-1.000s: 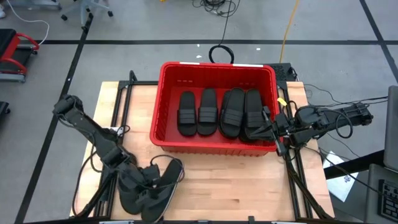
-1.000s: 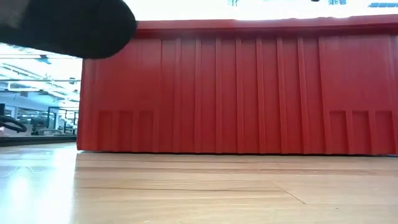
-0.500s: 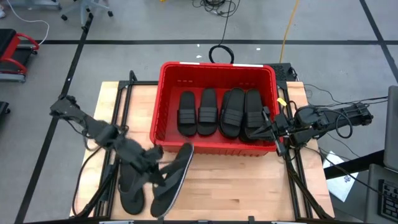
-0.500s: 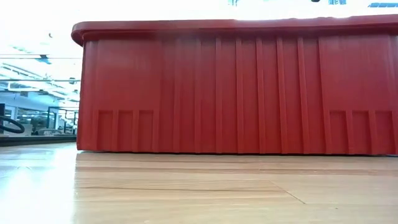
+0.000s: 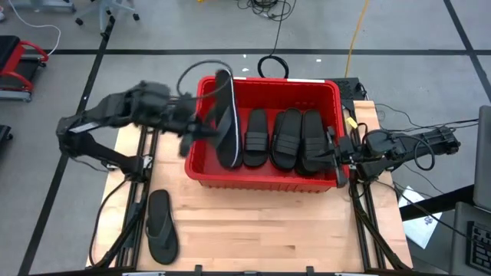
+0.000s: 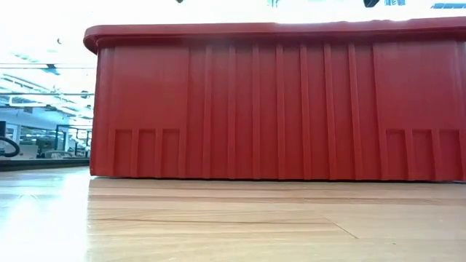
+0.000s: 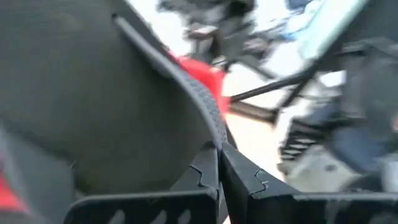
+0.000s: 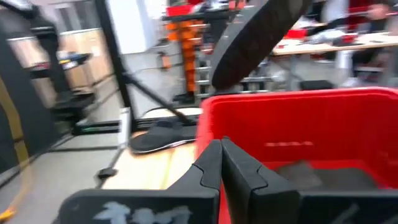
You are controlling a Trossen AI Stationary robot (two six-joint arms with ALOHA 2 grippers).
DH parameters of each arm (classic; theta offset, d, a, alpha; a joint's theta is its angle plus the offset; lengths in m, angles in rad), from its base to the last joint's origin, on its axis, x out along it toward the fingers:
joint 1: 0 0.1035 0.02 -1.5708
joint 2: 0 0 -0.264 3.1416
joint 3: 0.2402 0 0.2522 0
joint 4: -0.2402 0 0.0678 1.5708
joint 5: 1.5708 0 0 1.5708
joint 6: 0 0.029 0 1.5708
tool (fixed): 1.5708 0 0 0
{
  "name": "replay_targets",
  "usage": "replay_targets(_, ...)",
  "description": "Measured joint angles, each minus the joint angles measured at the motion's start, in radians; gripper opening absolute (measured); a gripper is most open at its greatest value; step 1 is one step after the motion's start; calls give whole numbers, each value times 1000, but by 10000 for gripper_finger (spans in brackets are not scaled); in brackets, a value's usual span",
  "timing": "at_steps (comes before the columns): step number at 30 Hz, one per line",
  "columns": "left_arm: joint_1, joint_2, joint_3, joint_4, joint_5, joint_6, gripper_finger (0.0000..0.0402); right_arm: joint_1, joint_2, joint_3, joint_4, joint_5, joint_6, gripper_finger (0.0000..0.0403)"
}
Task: Pick and place slides into bin
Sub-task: Put the right black flip flop into the red bin
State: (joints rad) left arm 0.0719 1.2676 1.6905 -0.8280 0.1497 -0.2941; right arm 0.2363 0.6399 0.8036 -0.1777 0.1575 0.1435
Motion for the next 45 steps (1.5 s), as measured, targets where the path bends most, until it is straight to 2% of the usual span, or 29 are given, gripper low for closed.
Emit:
replay_targets(3,80,58,-2,-49,-38,20,0,-1,0,0,1,68,2,0)
replay_targets(6,138,144,-2,-71,-39,29,0,0,0,0,1,80,1,0)
replay_targets(12,193,341,-3,-25,65,55,0,0,0,0,1,78,1,0)
replay_targets(18,199,477,-3,-1,168,72,0,0,0,0,1,78,1,0)
replay_targets(22,204,530,-3,5,201,74,0,0,2,0,1,79,1,0)
replay_targets(30,234,614,-3,133,193,-66,0,0,10,0,1,80,2,0)
replay_targets(36,244,689,-3,145,221,-72,0,0,21,0,-8,77,2,0)
replay_targets(45,243,747,-4,192,202,-140,0,0,23,0,-38,75,-9,0)
